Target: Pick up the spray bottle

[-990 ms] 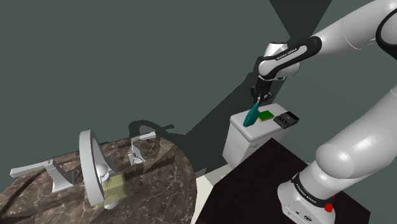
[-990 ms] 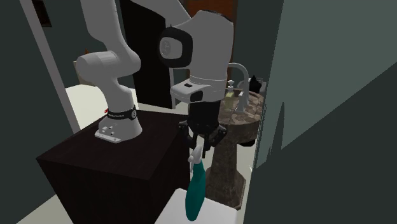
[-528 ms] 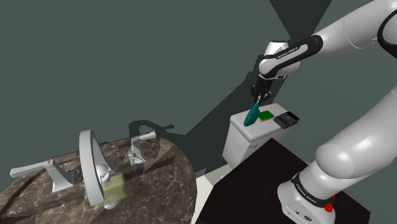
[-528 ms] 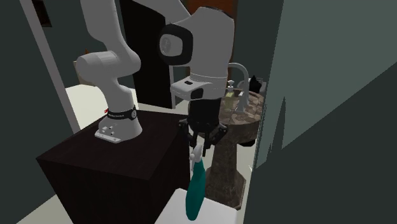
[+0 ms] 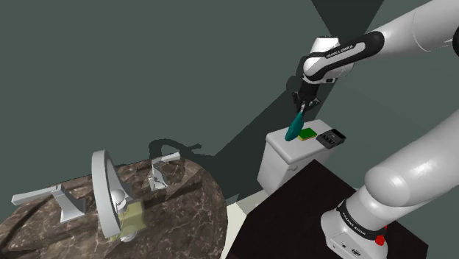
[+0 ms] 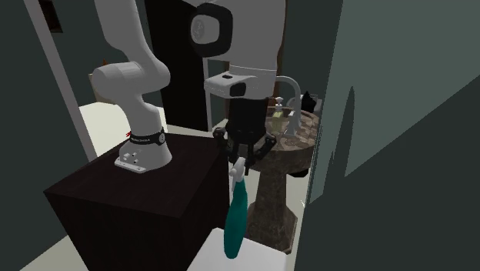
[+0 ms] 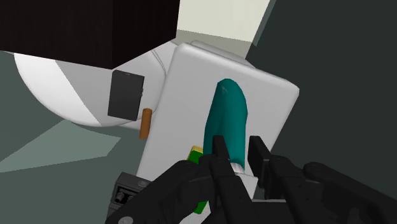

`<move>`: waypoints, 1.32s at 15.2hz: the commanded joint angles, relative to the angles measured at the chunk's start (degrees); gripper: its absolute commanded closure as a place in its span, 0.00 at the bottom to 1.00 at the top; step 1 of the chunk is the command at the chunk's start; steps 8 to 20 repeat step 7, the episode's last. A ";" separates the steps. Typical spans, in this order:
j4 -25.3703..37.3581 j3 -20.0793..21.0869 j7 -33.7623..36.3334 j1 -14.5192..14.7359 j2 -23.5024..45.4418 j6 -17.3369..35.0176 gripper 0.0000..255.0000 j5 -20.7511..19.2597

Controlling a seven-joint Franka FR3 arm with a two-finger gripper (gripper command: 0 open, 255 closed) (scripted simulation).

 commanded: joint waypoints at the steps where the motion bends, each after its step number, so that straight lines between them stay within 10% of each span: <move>1: 0.80 0.02 -0.21 0.02 -0.92 -1.73 1.00 0.08; 20: 2.36 0.10 -0.54 0.08 -2.63 -4.98 1.00 0.23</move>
